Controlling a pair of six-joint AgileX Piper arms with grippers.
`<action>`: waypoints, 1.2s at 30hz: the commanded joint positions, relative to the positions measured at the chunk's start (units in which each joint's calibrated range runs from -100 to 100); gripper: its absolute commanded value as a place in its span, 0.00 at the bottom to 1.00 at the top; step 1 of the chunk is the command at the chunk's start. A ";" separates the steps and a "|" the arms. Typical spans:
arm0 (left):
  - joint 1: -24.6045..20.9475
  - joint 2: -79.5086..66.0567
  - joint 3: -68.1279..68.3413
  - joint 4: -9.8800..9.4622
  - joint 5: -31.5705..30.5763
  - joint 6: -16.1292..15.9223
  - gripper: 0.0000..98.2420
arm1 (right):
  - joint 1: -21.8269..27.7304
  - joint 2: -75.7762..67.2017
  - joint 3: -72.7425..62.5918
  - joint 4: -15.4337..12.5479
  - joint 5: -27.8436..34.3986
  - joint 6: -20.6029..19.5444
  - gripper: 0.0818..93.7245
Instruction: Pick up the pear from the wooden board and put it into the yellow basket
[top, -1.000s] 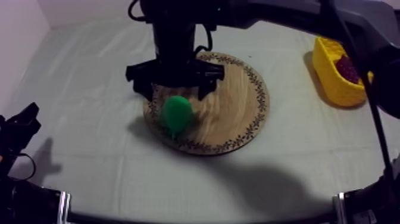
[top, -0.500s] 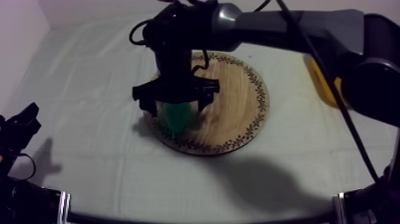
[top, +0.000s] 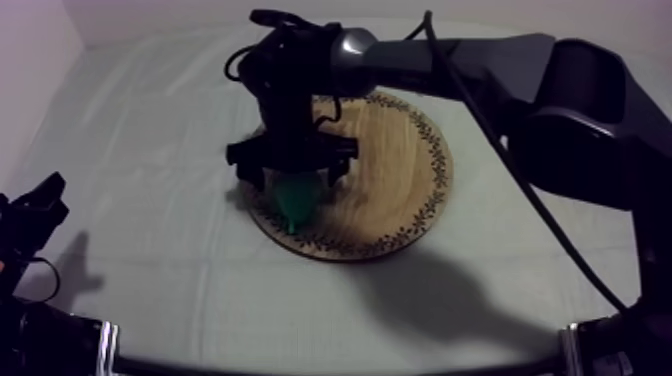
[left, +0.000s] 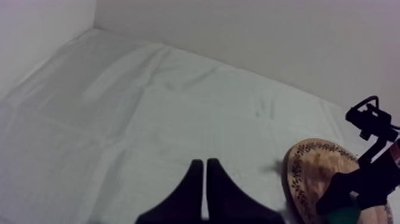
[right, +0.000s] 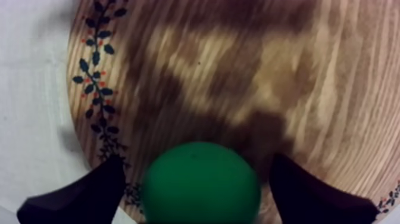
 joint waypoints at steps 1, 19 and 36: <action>0.02 0.00 0.00 0.02 -0.01 0.01 0.00 | -0.01 0.25 -0.10 -0.04 0.16 -0.06 0.70; 0.02 0.00 0.00 0.02 -0.01 0.01 0.00 | -0.72 -1.81 2.67 0.13 -1.20 1.35 0.40; 0.02 0.00 0.00 0.02 -0.01 0.01 0.00 | 10.53 -26.27 9.42 7.90 -1.60 12.50 0.44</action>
